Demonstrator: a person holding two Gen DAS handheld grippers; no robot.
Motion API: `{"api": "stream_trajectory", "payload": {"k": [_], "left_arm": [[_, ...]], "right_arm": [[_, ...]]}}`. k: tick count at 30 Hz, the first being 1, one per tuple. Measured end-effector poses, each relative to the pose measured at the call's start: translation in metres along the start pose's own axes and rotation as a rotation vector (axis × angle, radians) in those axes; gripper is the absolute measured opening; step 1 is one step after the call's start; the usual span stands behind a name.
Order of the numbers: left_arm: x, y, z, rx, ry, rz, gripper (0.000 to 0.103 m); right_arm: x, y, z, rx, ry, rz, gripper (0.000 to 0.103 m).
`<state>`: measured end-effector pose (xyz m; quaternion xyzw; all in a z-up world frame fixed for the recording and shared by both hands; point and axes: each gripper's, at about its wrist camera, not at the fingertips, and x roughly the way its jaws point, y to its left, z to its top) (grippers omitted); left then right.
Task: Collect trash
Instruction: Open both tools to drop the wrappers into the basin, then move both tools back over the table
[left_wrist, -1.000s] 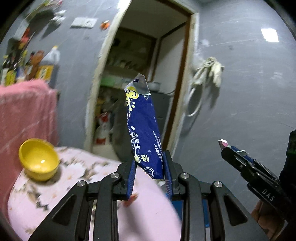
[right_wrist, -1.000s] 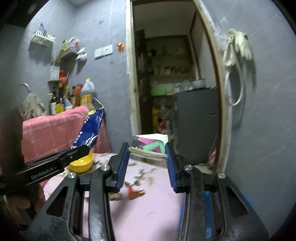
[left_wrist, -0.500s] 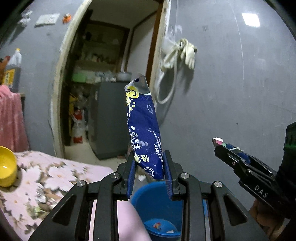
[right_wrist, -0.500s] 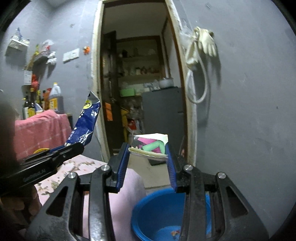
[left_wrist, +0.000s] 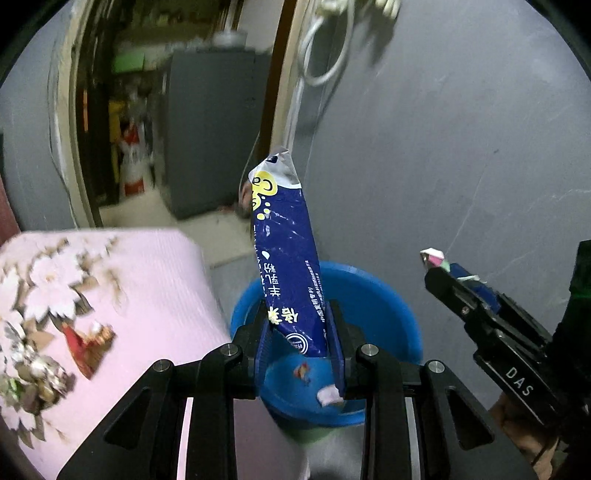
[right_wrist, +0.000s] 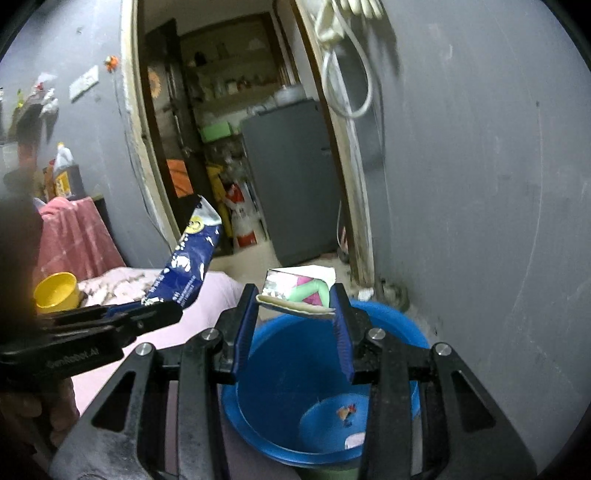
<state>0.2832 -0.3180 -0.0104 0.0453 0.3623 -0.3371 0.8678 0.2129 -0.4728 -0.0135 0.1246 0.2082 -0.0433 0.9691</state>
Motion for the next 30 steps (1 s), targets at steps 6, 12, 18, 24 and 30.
{"api": "stream_trajectory", "payload": {"k": [6,12,18,24,30], "left_arm": [[0.039,0.009,-0.01,-0.025,0.099,0.0,0.025],[0.057,0.02,-0.014,-0.042,0.145,0.002,0.032],[0.043,0.022,-0.015,-0.058,0.119,0.013,0.033],[0.014,0.028,-0.012,-0.073,0.042,0.027,0.039],[-0.025,0.041,-0.003,-0.096,-0.046,0.057,0.047]], "right_arm": [[0.026,-0.016,-0.014,0.036,0.081,-0.009,0.066],[0.04,-0.022,-0.019,0.062,0.126,-0.013,0.066],[0.037,-0.022,-0.018,0.065,0.121,-0.021,0.069],[0.023,-0.011,-0.006,0.048,0.081,-0.018,0.074],[0.002,0.01,0.009,0.018,0.027,-0.007,0.08]]}}
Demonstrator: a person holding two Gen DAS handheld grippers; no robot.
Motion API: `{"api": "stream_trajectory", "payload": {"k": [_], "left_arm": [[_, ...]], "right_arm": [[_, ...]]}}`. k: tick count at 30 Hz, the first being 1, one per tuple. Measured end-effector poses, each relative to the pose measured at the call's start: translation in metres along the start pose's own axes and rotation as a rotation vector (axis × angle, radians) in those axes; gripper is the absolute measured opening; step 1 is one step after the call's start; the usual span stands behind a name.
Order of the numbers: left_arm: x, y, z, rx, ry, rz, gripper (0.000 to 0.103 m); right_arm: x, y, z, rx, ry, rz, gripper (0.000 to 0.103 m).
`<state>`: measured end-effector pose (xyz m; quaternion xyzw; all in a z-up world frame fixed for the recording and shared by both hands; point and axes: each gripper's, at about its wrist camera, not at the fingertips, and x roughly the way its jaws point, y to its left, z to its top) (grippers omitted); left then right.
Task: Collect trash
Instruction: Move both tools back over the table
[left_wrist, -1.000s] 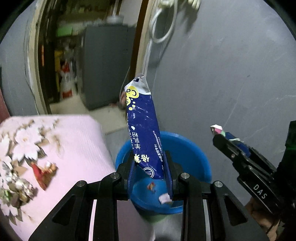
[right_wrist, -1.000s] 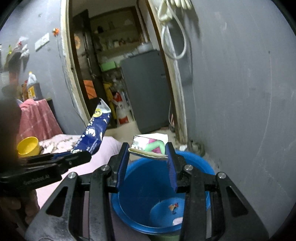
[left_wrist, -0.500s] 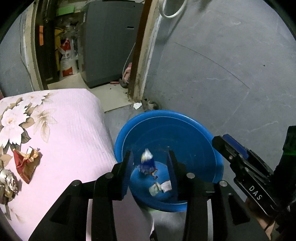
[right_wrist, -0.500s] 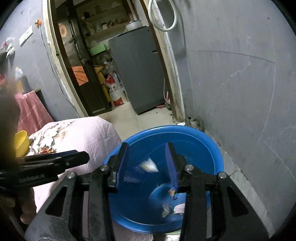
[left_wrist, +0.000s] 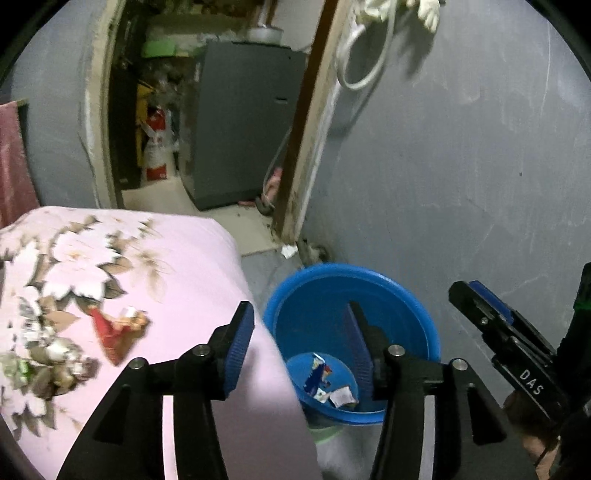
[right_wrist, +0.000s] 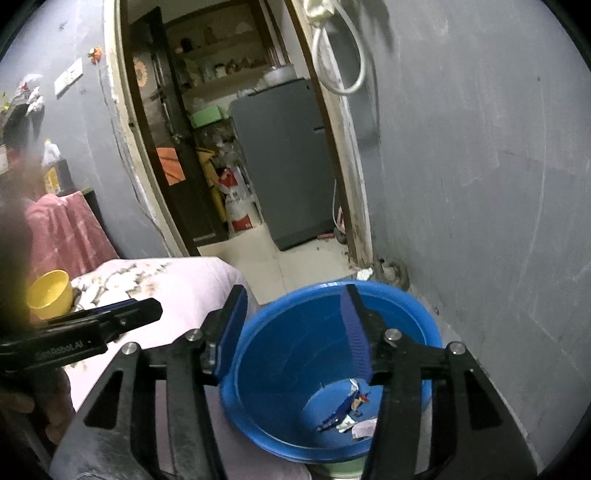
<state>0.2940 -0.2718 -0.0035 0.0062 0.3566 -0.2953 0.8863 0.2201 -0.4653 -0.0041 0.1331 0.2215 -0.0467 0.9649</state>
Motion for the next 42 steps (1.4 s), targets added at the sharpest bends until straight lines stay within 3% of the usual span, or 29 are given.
{"api": "stream_trajectory", "payload": {"k": [6,10,16,29,42], "left_arm": [[-0.043,0.022,0.008,-0.039,-0.087,0.04,0.058],[-0.074,0.039,0.006,-0.072,-0.149,0.07,0.075],[-0.125,0.059,-0.005,-0.104,-0.269,0.128,0.092],[-0.213,0.104,-0.047,-0.122,-0.455,0.324,0.099],[-0.255,0.126,-0.085,-0.108,-0.537,0.467,0.1]], "right_arm": [[-0.021,0.03,0.011,-0.034,-0.054,0.022,0.091],[-0.032,0.051,0.014,-0.055,-0.087,0.043,0.101],[-0.048,0.088,0.014,-0.09,-0.138,0.088,0.103],[-0.077,0.161,-0.001,-0.142,-0.268,0.208,0.103],[-0.083,0.213,-0.017,-0.207,-0.304,0.278,0.103]]}}
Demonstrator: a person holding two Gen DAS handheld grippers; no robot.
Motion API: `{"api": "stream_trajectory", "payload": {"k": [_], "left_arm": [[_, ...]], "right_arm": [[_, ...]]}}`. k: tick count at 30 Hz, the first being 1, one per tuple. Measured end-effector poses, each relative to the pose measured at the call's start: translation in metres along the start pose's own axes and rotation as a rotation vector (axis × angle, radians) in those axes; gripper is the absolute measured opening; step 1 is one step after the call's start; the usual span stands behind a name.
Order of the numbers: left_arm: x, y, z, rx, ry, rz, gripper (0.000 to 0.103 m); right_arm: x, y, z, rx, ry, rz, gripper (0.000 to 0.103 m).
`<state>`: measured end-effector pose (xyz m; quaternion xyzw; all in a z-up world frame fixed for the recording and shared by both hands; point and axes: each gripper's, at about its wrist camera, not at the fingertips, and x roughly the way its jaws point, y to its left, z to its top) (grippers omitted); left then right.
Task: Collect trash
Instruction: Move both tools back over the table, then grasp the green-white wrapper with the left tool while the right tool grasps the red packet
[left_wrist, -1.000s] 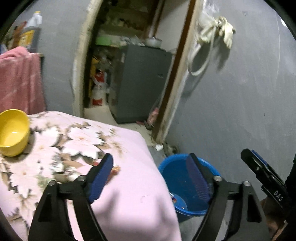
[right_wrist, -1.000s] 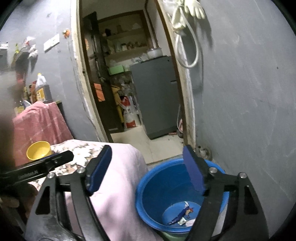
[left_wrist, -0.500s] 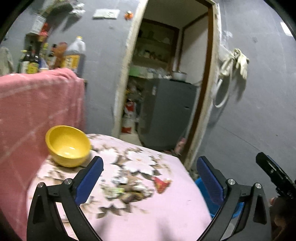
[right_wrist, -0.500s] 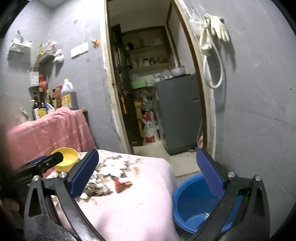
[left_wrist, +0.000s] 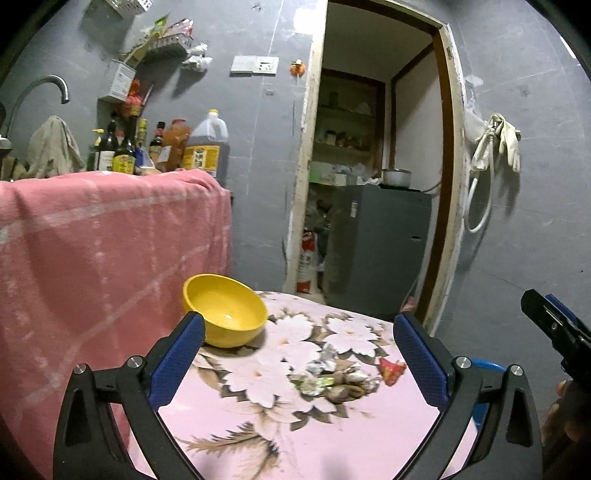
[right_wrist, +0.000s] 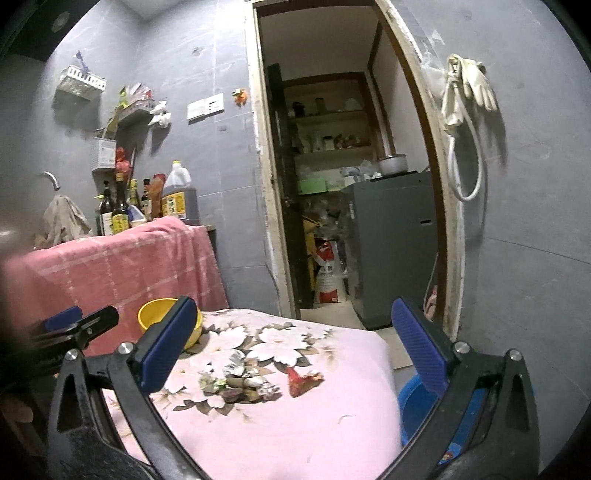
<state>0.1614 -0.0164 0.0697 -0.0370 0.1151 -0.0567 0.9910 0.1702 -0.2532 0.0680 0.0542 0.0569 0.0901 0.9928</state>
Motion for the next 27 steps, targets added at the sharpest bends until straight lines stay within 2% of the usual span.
{"api": "stream_trajectory", "payload": {"k": [4,11,21,27], "left_arm": [[-0.001,0.009,-0.005,0.001,-0.008,0.023,0.1],[0.01,0.022,-0.018,-0.01,0.021,0.037,0.1],[0.041,0.025,-0.031,-0.005,0.079,0.036,0.1],[0.066,0.021,-0.035,0.007,0.136,0.041,0.1]], "right_arm": [[0.006,0.012,-0.006,-0.026,0.012,0.022,0.103],[0.022,0.025,-0.02,-0.085,0.052,0.047,0.103],[0.051,0.018,-0.037,-0.139,0.105,0.043,0.103],[0.083,0.005,-0.046,-0.137,0.181,0.025,0.103]]}}
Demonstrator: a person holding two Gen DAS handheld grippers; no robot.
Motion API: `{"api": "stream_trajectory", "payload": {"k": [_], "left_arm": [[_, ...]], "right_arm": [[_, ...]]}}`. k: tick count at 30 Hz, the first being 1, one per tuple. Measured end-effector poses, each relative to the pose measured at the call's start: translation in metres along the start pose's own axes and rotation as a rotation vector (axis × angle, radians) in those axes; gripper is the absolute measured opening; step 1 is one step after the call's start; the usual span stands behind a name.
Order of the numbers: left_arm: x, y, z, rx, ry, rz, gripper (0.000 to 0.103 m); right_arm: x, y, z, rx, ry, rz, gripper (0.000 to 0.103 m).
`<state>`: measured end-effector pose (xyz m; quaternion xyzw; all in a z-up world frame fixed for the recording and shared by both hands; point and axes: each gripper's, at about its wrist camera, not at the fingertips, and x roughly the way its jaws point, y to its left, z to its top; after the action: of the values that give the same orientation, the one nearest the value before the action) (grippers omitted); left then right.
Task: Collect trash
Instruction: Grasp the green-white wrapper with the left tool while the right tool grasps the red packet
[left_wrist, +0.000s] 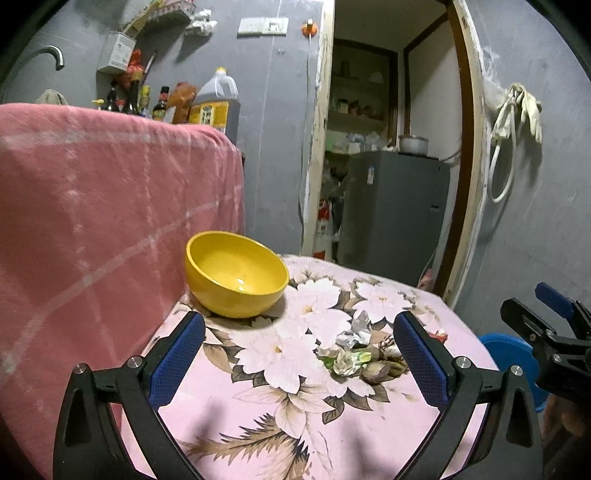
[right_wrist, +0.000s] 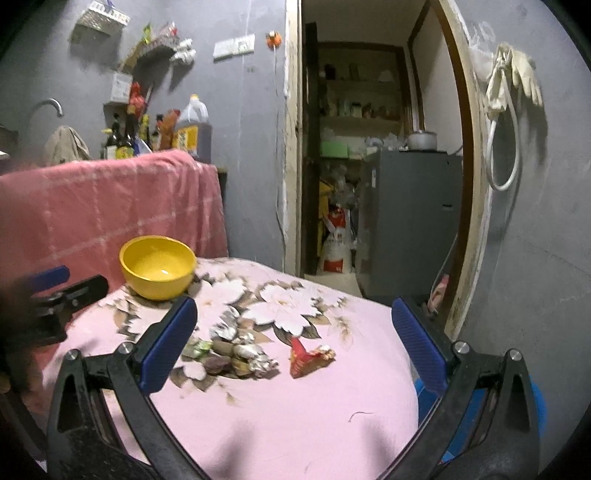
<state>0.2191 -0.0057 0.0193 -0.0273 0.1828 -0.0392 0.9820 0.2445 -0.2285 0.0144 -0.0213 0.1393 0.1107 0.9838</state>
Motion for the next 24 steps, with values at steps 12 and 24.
{"api": "stream_trajectory", "payload": {"k": [12,24], "left_arm": [[0.059,-0.006,-0.006,0.009,0.199,-0.024,0.099],[0.109,-0.005,-0.016,-0.098,0.444,-0.159,0.065]], "right_arm": [[0.062,-0.014,-0.014,0.047,0.235,0.01,0.103],[0.112,-0.017,-0.032,0.05,0.466,0.028,0.101]]}}
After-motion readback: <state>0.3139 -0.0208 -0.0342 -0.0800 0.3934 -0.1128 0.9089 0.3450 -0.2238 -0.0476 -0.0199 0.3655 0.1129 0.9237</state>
